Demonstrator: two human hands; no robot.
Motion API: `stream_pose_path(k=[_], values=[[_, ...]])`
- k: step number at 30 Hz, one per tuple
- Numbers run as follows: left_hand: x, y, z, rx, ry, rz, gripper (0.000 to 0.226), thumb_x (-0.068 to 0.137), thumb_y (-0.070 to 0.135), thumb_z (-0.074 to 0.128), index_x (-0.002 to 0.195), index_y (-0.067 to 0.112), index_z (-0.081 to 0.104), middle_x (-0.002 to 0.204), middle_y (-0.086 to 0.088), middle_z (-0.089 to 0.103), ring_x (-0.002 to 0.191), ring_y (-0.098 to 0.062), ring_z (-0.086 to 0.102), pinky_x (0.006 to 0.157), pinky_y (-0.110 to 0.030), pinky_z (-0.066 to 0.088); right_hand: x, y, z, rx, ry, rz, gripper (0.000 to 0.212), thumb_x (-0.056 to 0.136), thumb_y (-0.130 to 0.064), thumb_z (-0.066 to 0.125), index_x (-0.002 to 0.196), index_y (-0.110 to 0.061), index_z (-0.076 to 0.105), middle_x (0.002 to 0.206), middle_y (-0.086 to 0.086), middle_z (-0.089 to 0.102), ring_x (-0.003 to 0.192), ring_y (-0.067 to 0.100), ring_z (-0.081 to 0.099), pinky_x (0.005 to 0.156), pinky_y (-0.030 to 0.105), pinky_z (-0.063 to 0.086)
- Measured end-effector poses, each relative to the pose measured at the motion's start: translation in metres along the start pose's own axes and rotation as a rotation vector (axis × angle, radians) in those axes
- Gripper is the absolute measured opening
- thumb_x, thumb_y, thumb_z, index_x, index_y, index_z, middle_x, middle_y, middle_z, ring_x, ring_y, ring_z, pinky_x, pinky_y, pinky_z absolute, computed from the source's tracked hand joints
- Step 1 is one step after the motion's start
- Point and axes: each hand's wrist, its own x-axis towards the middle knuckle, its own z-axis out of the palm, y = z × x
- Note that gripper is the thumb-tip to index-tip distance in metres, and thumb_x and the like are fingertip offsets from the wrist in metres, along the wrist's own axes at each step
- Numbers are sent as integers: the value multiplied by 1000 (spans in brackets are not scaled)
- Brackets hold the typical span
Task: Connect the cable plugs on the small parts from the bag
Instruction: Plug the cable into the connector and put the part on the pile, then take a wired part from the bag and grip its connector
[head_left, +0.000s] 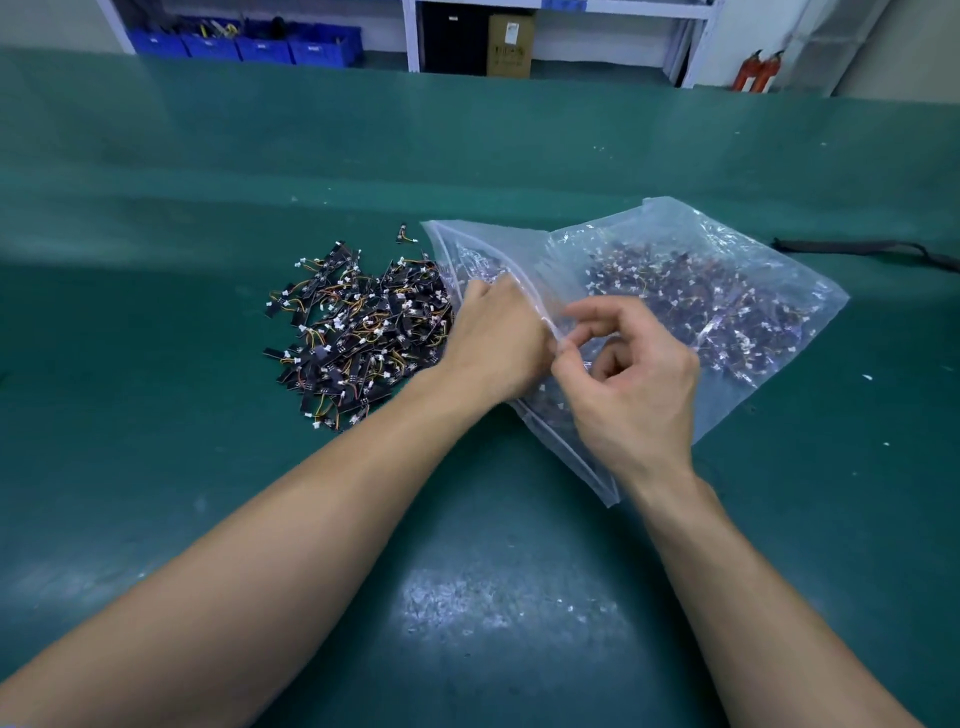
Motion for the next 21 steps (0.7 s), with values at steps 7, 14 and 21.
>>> stream_pose_path(k=[7,14,21], values=[[-52,-75,-20,-30,154,66,9,94,33,65,98,28,72,89,14,66,85,-15,45,82,-39,41,-7,7,8,-131,-203,44,21,80,-17,71,98,-26,70,79,-21,67,52,12,55,58,20,47],[-83,-101,-27,17,46,76,4,88,36,71,92,34,73,84,18,65,84,-10,42,77,-34,31,-13,15,19,-275,-483,176,20,79,-19,75,94,-30,70,75,-22,69,56,1,58,68,33,57],[-84,-98,-32,-17,-16,173,10,83,31,81,90,37,78,85,17,60,87,-11,45,78,-34,27,-14,18,19,-239,-434,179,13,85,-27,75,97,-30,71,78,-27,67,57,-1,57,62,22,44]])
